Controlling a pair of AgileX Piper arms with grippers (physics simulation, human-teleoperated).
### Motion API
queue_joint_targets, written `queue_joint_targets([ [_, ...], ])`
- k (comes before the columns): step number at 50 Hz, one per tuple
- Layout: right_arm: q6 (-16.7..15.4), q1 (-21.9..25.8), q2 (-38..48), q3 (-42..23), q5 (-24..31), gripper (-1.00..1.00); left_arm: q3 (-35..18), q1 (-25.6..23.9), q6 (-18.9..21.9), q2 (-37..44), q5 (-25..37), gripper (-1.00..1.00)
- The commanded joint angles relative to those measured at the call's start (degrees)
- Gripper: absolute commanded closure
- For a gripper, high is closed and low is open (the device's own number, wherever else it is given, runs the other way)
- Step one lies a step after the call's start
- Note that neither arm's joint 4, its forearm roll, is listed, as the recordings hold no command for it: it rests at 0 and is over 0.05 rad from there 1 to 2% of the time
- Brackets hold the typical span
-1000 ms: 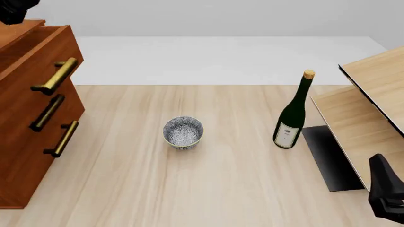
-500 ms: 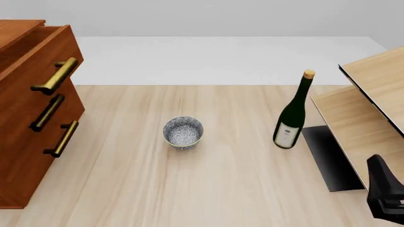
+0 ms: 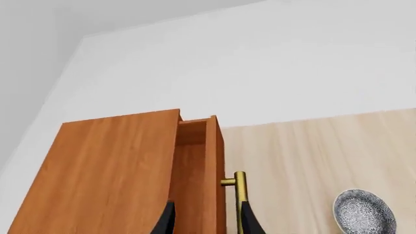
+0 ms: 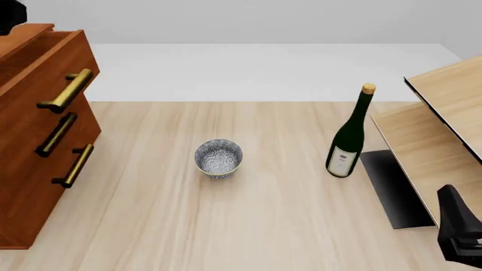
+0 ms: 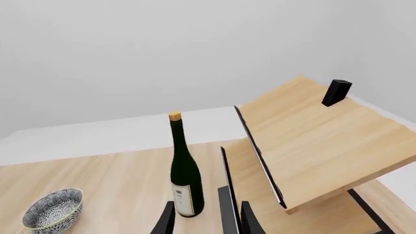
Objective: Close the bottom drawer of the cabinet and open the top drawer.
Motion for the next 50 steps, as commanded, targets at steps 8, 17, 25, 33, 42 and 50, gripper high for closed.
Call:
queue_joint_targets([
  [8,0.22,-0.02,0.00,-0.15,0.06,-1.00,6.72,0.15,-2.29,-0.34,-3.06,-1.00],
  [17,0.08,0.01,0.00,-0.08,0.08,-1.00,8.66,1.48,-1.82,-1.09,-4.38,-1.00],
  [25,0.02,0.11,0.00,-0.11,0.05,-1.00,12.20,1.63,-3.10,-1.42,-6.24,-1.00],
  [33,-0.06,0.19,0.00,-0.11,0.08,-1.00,13.79,2.09,-3.16,-1.14,-7.61,-1.00],
  [42,0.01,0.11,0.00,-0.12,0.07,-1.00,15.00,1.78,-3.78,-0.78,-8.52,-1.00],
  [50,0.04,0.17,0.00,-0.12,0.07,-1.00,15.80,2.04,-3.81,-1.01,-9.01,-1.00],
])
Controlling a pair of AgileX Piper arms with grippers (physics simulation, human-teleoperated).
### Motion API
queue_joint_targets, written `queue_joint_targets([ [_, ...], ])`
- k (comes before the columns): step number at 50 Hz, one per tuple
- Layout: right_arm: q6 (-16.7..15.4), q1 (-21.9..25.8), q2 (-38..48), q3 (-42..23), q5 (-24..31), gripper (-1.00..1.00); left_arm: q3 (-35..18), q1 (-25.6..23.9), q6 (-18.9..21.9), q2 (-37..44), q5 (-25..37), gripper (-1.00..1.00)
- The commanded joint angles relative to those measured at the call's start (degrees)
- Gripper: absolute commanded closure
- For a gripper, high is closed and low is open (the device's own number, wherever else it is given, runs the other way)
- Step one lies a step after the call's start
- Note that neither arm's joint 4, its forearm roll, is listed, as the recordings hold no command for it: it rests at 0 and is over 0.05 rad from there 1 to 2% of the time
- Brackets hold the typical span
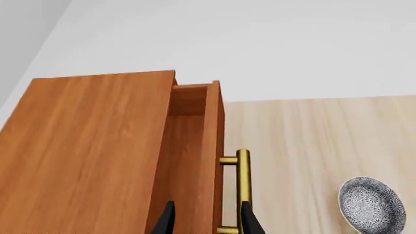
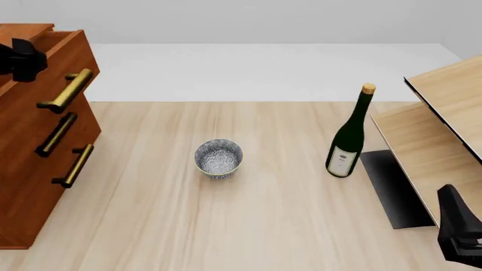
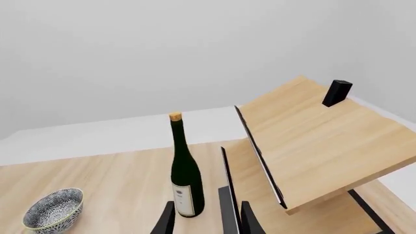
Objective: Close the bottom drawer of the cabinet and open the top drawer.
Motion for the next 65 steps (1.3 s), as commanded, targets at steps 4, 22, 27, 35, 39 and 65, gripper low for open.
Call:
queue_joint_targets([
  [4,0.01,0.03,0.00,-0.03,-0.01,-1.00,2.16,-0.06,-0.91,-0.17,-1.27,-1.00],
  [22,0.08,0.30,-0.01,-0.03,0.01,-1.00,5.18,0.36,-1.96,-1.02,-2.71,-1.00],
  [27,0.06,0.32,-0.01,-0.05,0.04,-1.00,6.37,0.55,-2.01,-1.27,-3.31,-1.00],
  [35,-0.02,0.43,-0.01,-0.05,0.04,-1.00,7.61,0.85,-2.19,-1.78,-3.71,-1.00],
  [39,-0.02,0.43,-0.01,-0.05,0.00,-1.00,7.97,0.72,-2.53,-1.72,-3.90,-1.00],
  [65,0.05,0.43,-0.01,-0.10,0.04,-1.00,10.72,-0.13,-3.56,-0.80,-5.84,-1.00],
])
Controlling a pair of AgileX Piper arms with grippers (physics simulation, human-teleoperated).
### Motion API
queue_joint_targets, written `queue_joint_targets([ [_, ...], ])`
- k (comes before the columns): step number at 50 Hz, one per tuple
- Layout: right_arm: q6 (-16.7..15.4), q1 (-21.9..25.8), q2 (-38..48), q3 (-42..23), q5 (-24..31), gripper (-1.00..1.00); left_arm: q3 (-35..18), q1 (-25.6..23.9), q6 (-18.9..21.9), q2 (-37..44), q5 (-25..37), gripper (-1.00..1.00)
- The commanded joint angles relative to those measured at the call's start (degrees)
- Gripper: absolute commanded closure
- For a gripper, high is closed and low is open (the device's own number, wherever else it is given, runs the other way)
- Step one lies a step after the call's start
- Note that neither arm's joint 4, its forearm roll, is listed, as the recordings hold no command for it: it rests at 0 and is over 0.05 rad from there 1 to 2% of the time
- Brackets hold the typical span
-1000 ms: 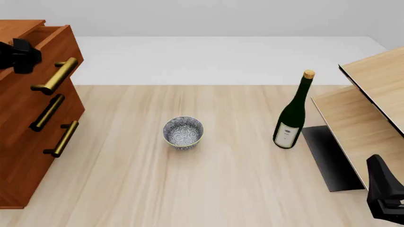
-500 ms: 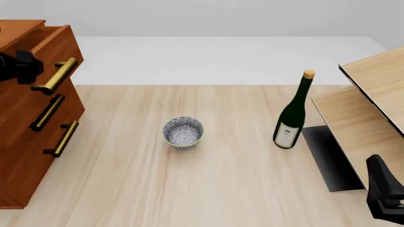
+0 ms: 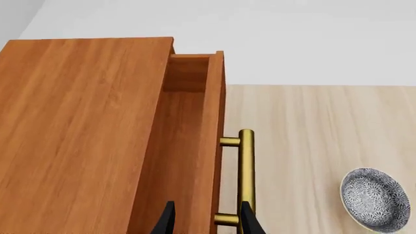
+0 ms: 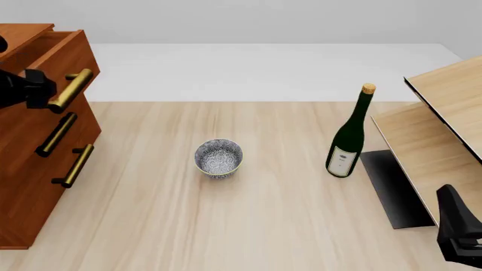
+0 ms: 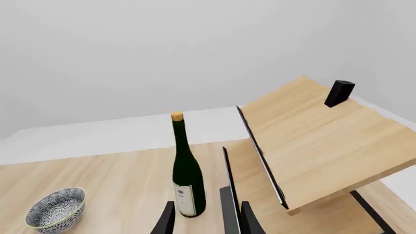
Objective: Close the bottom drawer of the cabinet and open the top drawer.
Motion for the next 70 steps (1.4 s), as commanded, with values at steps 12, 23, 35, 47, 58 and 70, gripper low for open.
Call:
queue_joint_targets([
  [12,0.30,-0.17,0.00,-0.04,-0.02,-1.00,0.45,-3.24,-1.18,0.67,0.07,-1.00],
  [23,0.39,-0.31,0.00,0.01,-0.08,-1.00,0.70,-5.47,-1.99,1.12,-0.17,-1.00],
  [35,0.45,-0.41,0.00,-0.02,-0.07,-1.00,0.96,-7.49,-3.98,1.55,-0.19,-1.00],
  [47,0.50,-0.43,0.00,0.00,-0.08,-1.00,0.05,-10.11,-8.41,2.48,0.62,-1.00],
  [58,0.52,-0.51,0.00,0.02,-0.08,-1.00,-0.46,-11.98,-10.84,2.79,0.70,-1.00],
  [70,0.49,-0.54,0.00,0.01,-0.11,-1.00,-0.46,-13.01,-12.00,2.66,0.67,-1.00],
])
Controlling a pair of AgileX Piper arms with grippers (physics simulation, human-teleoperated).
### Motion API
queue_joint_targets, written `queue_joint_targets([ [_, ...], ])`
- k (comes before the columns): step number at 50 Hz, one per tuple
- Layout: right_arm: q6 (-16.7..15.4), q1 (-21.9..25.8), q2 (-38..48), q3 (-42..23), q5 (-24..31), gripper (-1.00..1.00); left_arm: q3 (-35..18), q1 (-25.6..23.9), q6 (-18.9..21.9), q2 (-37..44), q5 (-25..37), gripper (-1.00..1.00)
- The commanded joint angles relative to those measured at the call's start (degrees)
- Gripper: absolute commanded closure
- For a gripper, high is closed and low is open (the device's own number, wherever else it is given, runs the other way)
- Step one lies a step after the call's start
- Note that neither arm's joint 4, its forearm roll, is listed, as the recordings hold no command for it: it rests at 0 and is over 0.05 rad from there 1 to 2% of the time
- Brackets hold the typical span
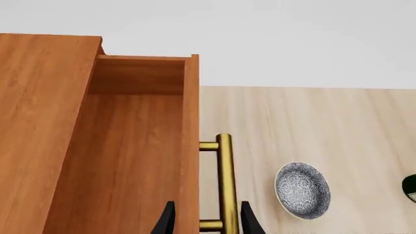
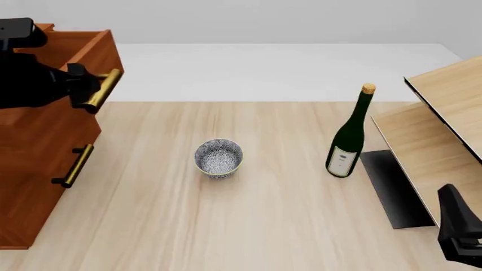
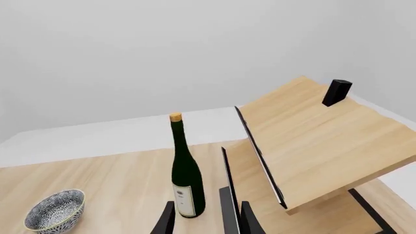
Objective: Close the bottom drawer of the cabinet and open the top drawer.
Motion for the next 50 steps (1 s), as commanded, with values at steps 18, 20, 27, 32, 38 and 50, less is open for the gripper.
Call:
queue_joint_targets([
  [18,-0.04,0.00,0.00,-0.01,-0.01,-1.00,0.72,-2.74,-3.02,1.19,-0.09,-1.00],
  [20,-0.04,-0.03,0.00,0.00,0.00,-1.00,0.74,-2.89,-3.30,1.06,-0.06,-1.00],
  [27,0.01,-0.08,0.00,-0.05,0.01,-1.00,1.69,-4.25,-4.72,1.43,-1.00,-1.00],
  [32,0.02,-0.06,0.00,-0.06,0.01,-1.00,1.85,-4.81,-5.28,1.71,-1.34,-1.00],
  [38,0.07,0.06,0.00,-0.03,0.01,-1.00,1.88,-5.52,-5.95,2.06,-1.62,-1.00],
  [50,0.23,-0.12,0.00,0.01,-0.04,-1.00,1.89,-6.87,-6.88,2.81,-2.24,-1.00],
])
